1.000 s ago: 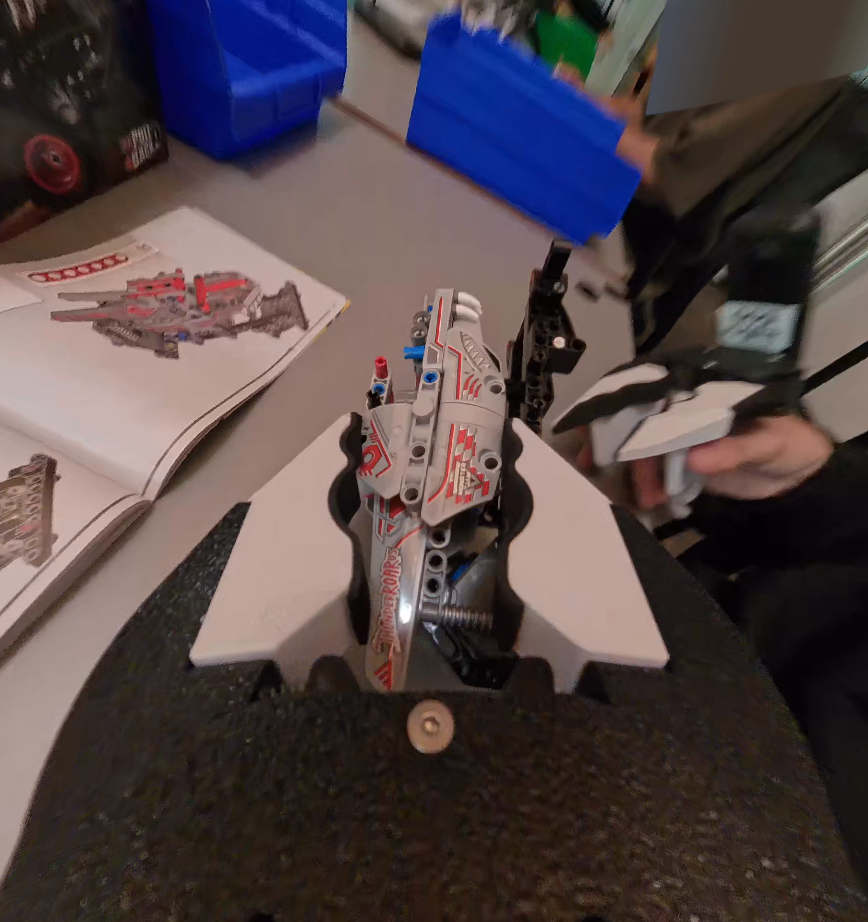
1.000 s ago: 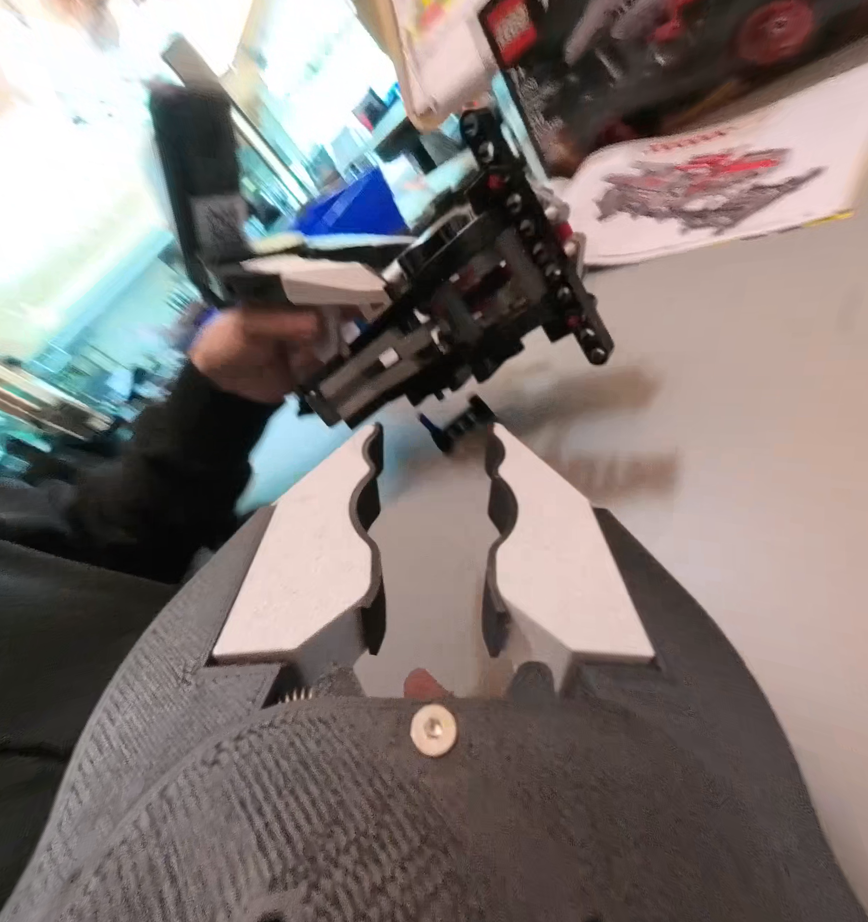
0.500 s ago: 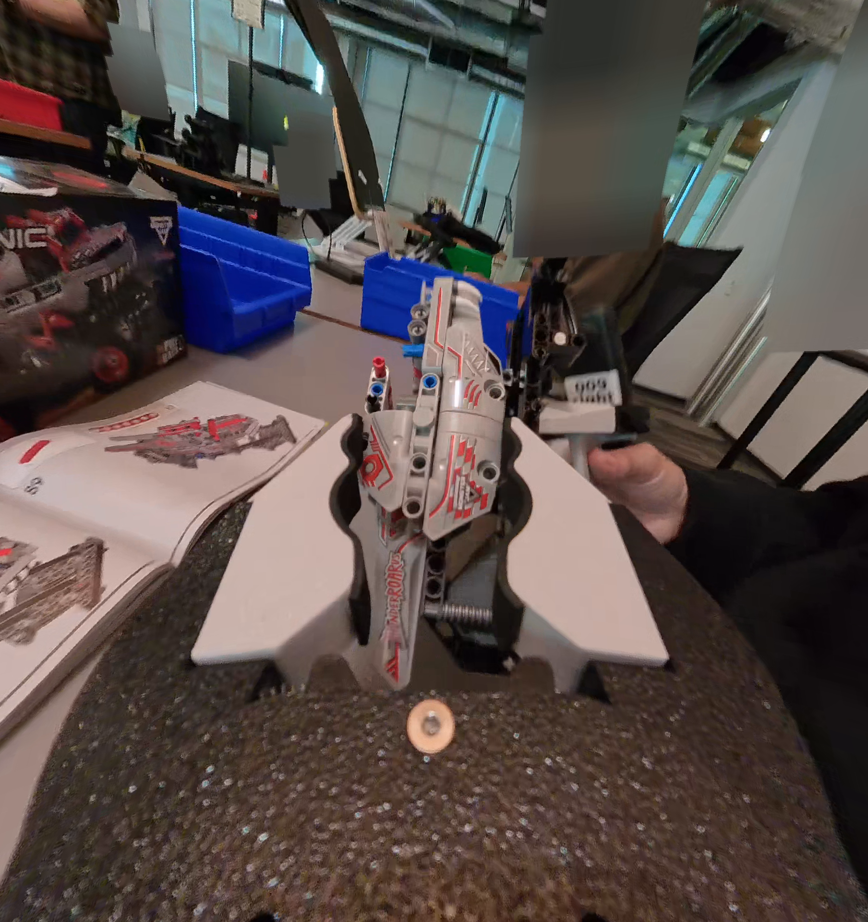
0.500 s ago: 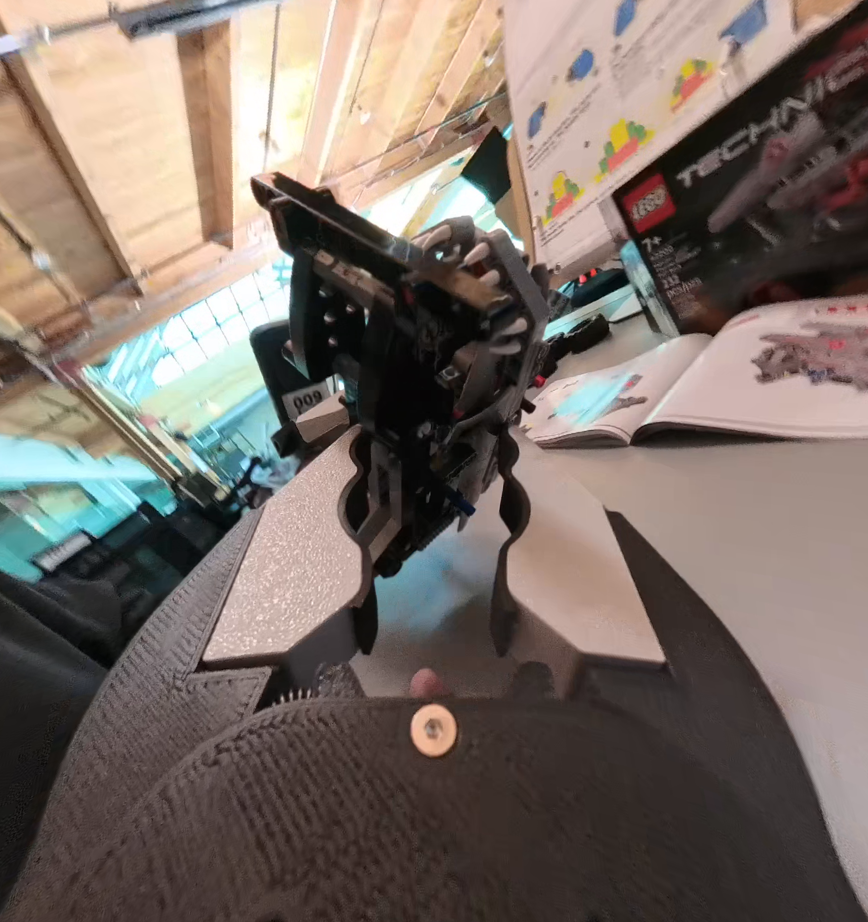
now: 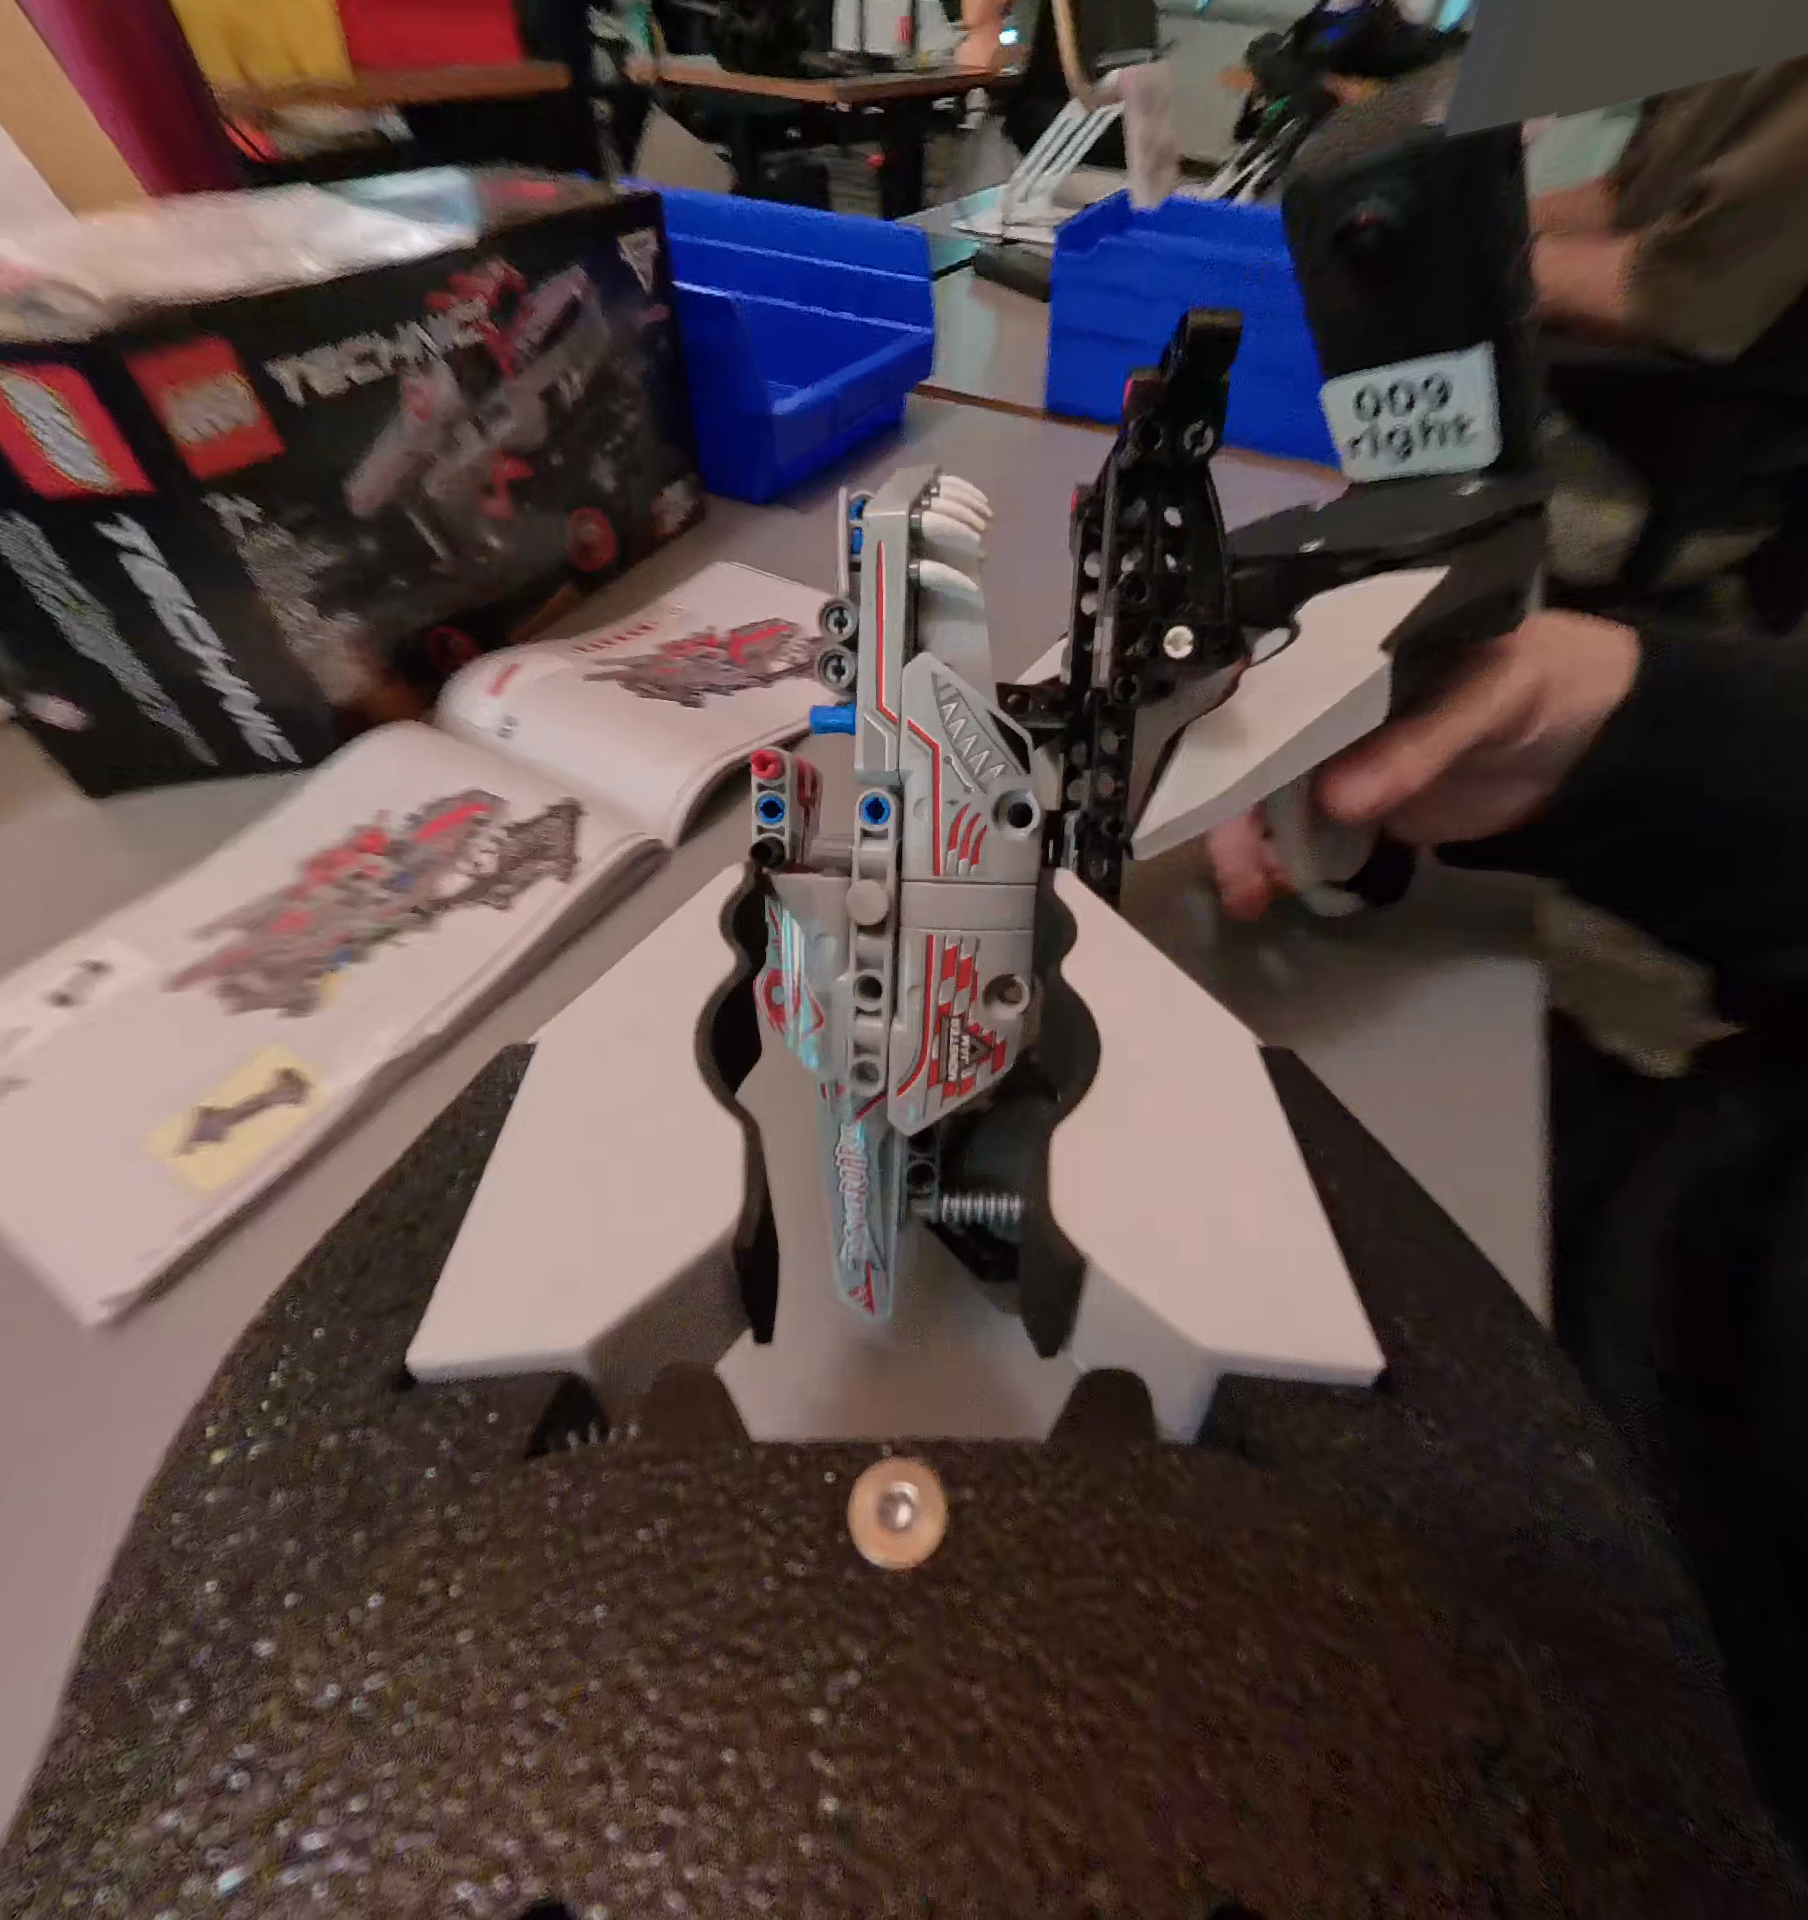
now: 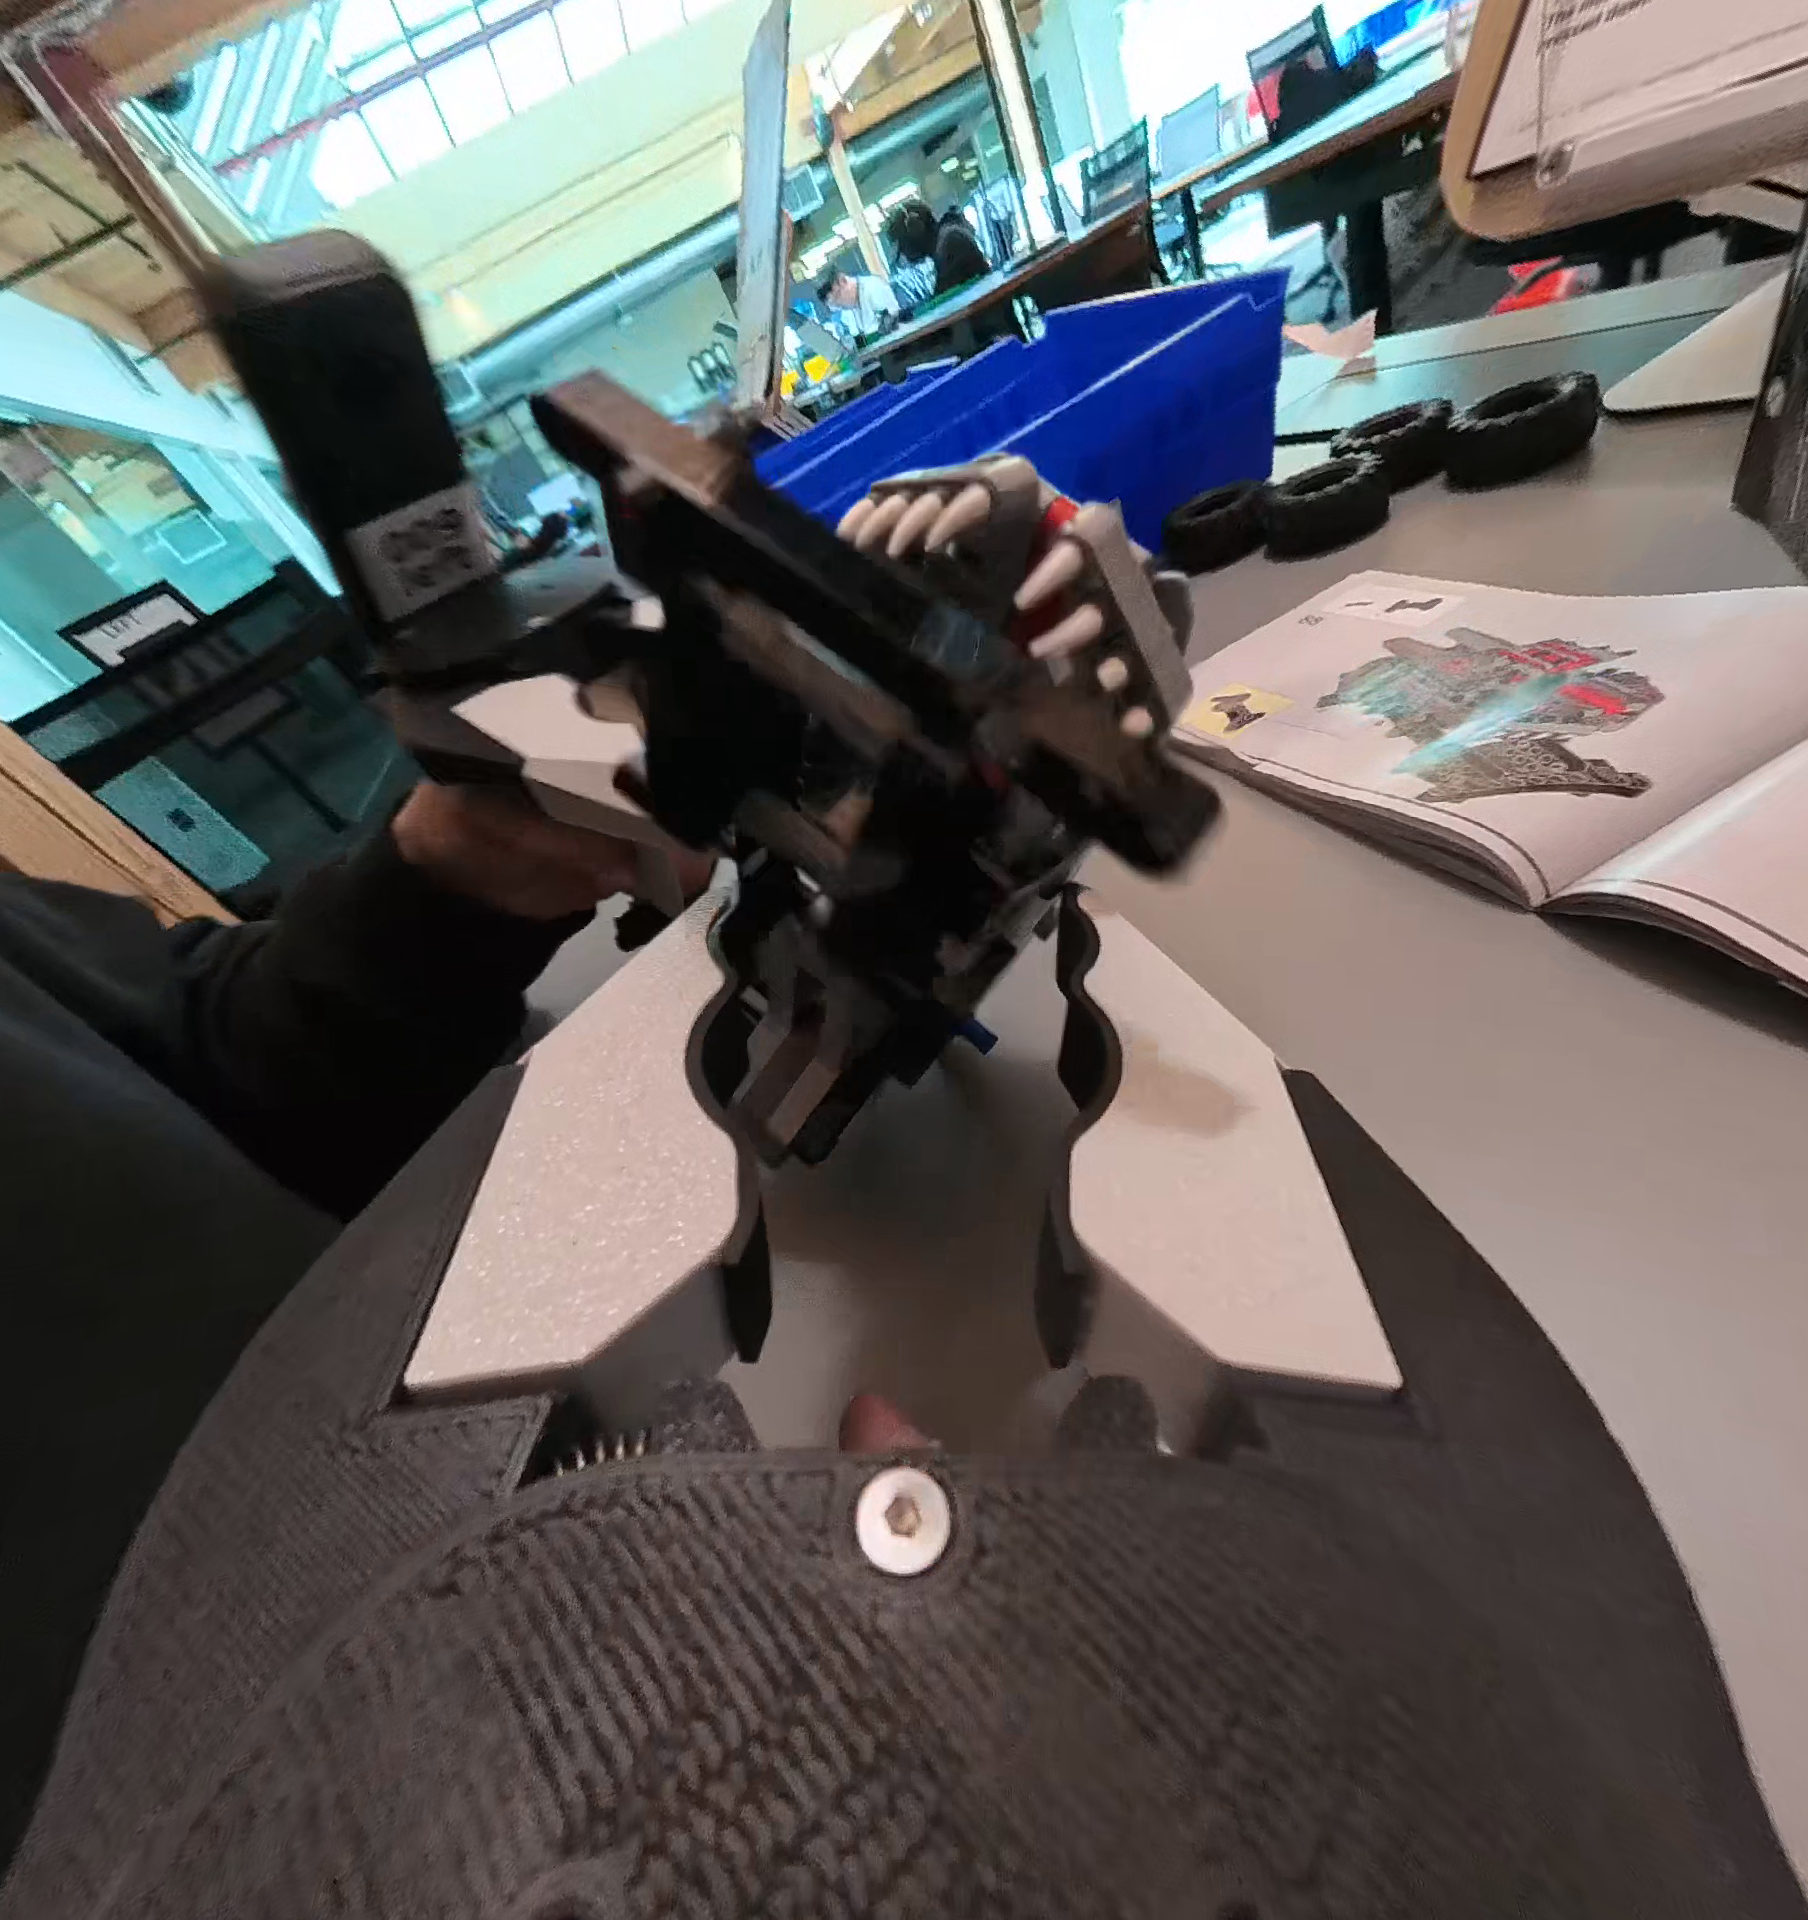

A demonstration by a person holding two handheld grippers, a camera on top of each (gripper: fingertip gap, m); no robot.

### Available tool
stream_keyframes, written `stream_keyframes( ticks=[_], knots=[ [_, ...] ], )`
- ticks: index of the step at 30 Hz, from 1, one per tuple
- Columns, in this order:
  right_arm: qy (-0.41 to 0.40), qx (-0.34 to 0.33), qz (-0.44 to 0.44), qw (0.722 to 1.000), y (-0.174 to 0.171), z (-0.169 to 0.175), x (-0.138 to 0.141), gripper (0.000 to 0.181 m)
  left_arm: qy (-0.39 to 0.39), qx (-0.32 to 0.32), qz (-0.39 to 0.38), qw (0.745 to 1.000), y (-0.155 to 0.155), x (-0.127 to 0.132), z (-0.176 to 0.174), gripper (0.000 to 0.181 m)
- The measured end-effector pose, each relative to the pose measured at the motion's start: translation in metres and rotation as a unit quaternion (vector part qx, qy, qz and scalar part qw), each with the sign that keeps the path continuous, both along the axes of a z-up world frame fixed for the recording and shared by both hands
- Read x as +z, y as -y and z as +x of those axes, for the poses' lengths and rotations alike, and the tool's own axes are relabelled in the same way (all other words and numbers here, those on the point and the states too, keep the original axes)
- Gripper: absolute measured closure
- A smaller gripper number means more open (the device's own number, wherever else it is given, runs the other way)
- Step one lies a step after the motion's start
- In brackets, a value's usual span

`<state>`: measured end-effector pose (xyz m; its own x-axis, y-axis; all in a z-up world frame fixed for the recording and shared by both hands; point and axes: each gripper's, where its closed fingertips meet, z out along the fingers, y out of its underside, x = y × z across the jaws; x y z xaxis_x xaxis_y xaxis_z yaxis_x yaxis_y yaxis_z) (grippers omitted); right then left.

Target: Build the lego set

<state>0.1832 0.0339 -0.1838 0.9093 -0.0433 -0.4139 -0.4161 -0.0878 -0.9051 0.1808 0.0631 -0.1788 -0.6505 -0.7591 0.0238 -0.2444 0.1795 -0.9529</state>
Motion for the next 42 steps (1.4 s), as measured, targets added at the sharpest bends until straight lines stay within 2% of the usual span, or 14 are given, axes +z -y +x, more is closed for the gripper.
stream_keyframes(
  ticks=[2,4,6,8,12,16,19,23,29,35,38,40,42],
  knots=[
    [0.016,-0.009,-0.021,1.000,-0.011,-0.005,-0.005,0.108,0.060,0.029,0.063,0.996,-0.005,-0.002,-0.003,0.132],
    [0.050,-0.033,-0.025,0.998,-0.021,-0.006,-0.004,0.097,0.100,0.064,0.077,0.990,-0.008,0.001,-0.008,0.132],
    [0.067,-0.054,-0.013,0.996,-0.026,-0.005,-0.001,0.110,0.113,0.092,0.076,0.986,-0.015,0.002,-0.014,0.140],
    [0.088,-0.045,0.001,0.995,-0.030,-0.011,0.002,0.110,0.132,0.097,0.094,0.982,-0.018,0.002,-0.021,0.140],
    [0.177,0.003,0.010,0.984,-0.036,-0.023,0.013,0.110,0.139,0.078,0.114,0.981,-0.023,0.003,-0.040,0.139],
    [0.260,0.057,-0.017,0.964,-0.045,-0.037,0.018,0.110,0.138,0.073,0.110,0.982,-0.031,0.005,-0.053,0.144],
    [0.282,0.047,-0.037,0.958,-0.054,-0.041,0.018,0.110,0.122,0.102,0.121,0.980,-0.036,0.003,-0.056,0.141],
    [0.317,0.034,-0.039,0.947,-0.056,-0.054,0.018,0.110,0.129,0.108,0.116,0.979,-0.034,0.008,-0.069,0.148],
    [0.308,0.047,-0.030,0.950,-0.055,-0.057,0.019,0.111,0.115,0.110,0.105,0.982,-0.036,0.004,-0.067,0.148],
    [0.286,0.082,-0.012,0.955,-0.050,-0.061,0.022,0.113,0.093,0.117,0.055,0.987,-0.043,0.005,-0.062,0.148],
    [0.306,0.064,-0.019,0.950,-0.048,-0.052,0.024,0.128,0.103,0.119,0.053,0.986,-0.044,0.006,-0.059,0.149],
    [0.279,0.049,0.017,0.959,-0.048,-0.048,0.038,0.128,0.103,0.128,0.060,0.985,-0.044,0.006,-0.056,0.149],
    [0.266,0.042,0.012,0.963,-0.048,-0.043,0.037,0.116,0.101,0.118,0.067,0.985,-0.043,0.006,-0.054,0.149]
  ],
)
